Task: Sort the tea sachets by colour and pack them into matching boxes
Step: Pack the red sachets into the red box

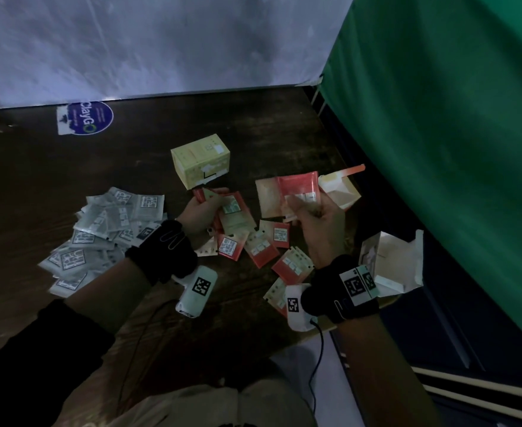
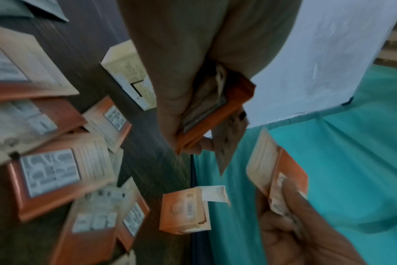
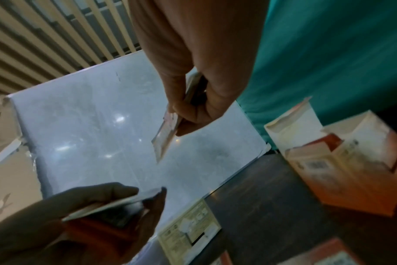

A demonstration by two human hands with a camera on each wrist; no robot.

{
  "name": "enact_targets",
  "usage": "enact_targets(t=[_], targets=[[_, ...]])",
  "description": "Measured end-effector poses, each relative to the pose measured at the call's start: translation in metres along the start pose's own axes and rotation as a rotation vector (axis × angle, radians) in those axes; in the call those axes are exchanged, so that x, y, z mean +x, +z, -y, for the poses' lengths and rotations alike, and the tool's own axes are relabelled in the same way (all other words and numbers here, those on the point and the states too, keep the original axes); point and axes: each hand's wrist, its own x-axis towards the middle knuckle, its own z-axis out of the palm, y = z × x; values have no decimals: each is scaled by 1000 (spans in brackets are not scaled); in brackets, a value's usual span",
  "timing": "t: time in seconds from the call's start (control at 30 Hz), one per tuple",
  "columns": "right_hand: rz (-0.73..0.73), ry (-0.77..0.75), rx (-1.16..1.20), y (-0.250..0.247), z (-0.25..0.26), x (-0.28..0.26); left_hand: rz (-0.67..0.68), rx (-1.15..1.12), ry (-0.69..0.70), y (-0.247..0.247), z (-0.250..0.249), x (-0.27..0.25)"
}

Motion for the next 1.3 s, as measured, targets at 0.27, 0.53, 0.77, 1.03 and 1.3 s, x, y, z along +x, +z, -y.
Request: enact_targets(t=[0.27, 0.53, 0.77, 1.03, 1.3], targets=[[-3, 173, 106, 24, -12, -11, 73, -70, -41, 18, 3, -9], [148, -210, 34, 22, -14, -16, 166, -95, -99, 7, 6, -9], [422, -369, -275, 15, -24, -19, 263, -34, -105, 10, 4, -16], [239, 97, 58, 8, 6, -24, 168, -64, 15, 13, 3, -16], [96, 91, -26, 24, 6, -25, 243, -106, 32, 23, 6, -23]])
